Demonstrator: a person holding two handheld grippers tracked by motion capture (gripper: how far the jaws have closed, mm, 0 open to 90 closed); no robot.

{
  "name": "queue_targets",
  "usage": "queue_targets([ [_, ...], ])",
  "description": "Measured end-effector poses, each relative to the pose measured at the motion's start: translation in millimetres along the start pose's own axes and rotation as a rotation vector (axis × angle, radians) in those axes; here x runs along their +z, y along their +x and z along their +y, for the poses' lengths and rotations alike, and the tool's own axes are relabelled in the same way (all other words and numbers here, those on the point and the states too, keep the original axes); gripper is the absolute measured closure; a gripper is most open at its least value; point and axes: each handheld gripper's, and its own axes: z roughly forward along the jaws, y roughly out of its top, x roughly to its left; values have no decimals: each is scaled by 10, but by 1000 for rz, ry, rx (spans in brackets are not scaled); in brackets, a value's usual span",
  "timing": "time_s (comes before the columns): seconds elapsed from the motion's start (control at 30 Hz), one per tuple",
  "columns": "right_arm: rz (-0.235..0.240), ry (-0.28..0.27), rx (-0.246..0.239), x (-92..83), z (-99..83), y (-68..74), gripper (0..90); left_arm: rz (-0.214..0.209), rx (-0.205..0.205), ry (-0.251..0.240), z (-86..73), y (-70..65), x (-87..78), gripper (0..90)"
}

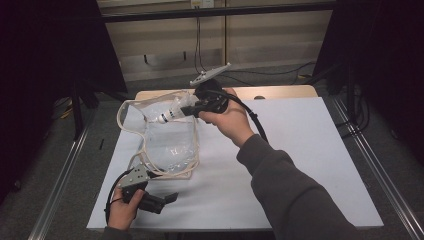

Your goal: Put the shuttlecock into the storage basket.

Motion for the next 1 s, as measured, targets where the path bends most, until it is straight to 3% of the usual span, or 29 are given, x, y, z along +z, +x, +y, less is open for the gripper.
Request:
queue_targets([
  [1.0,-2,52,-28,359,-36,124,870,-5,-3,-7,-3,-6,-1,32],
])
